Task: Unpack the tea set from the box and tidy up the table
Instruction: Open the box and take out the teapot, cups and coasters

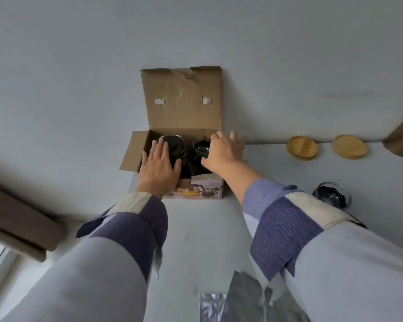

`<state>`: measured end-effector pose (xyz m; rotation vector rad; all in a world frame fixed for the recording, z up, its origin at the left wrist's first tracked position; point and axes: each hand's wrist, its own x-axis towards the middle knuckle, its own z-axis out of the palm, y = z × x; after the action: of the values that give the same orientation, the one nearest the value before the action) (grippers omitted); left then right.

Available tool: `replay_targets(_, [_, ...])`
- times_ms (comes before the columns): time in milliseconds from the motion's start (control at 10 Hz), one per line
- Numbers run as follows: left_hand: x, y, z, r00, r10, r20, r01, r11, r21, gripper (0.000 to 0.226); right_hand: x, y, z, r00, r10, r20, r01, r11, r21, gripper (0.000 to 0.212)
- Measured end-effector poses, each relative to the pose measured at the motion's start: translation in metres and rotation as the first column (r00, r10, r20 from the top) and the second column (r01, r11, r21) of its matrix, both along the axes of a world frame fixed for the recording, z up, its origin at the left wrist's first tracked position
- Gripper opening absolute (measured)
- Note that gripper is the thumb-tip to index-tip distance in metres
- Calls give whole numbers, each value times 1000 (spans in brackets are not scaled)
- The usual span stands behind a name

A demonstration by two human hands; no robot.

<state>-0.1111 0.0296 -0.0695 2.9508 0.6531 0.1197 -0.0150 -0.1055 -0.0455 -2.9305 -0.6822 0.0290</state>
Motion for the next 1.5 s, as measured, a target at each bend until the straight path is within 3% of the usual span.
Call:
replay_targets(200, [-3, -1, -14, 998, 6, 59, -10, 998, 63, 65, 14, 18, -11, 999, -1, 46, 11, 976, -220, 84])
replay_targets(500, [-1, -1, -19, 997, 8, 79, -14, 997, 74, 65, 19, 26, -20, 995, -42, 95, 50, 995, -87, 79])
replay_targets(600, [-1, -2, -18, 997, 10, 74, -15, 998, 65, 65, 20, 20, -20, 994, -9, 111, 13, 999, -36, 88])
replay_targets(700, [-1, -2, -17, 998, 8, 67, -13, 998, 68, 65, 20, 12, -16, 998, 0, 64, -7, 994, 111, 94])
replay_targets(800, [-2, -3, -17, 999, 9, 52, -13, 997, 72, 65, 19, 6, -6, 995, 31, -90, 9, 910, 414, 94])
replay_targets(900, [-1, -2, -17, 999, 10, 40, -12, 998, 68, 65, 15, -1, 6, 985, 44, -169, 67, 798, 599, 92])
replay_targets(1100, [-3, -4, -13, 1000, 9, 2, -10, 998, 68, 66, 8, -27, 9, 980, -28, -197, 161, 693, 703, 90])
replay_targets(1300, [4, -3, 0, 994, 43, -104, -38, 998, 47, 63, 4, -72, 5, 976, -89, -197, 207, 657, 725, 89])
replay_targets(1400, [11, -17, 14, 996, 73, -55, -74, 997, -16, 58, 5, -101, 5, 969, -142, -202, 245, 641, 727, 89])
replay_targets(1500, [24, -60, 25, 998, 7, 58, -7, 1000, -11, 55, 9, -136, 1, 956, -196, -220, 294, 614, 733, 89])
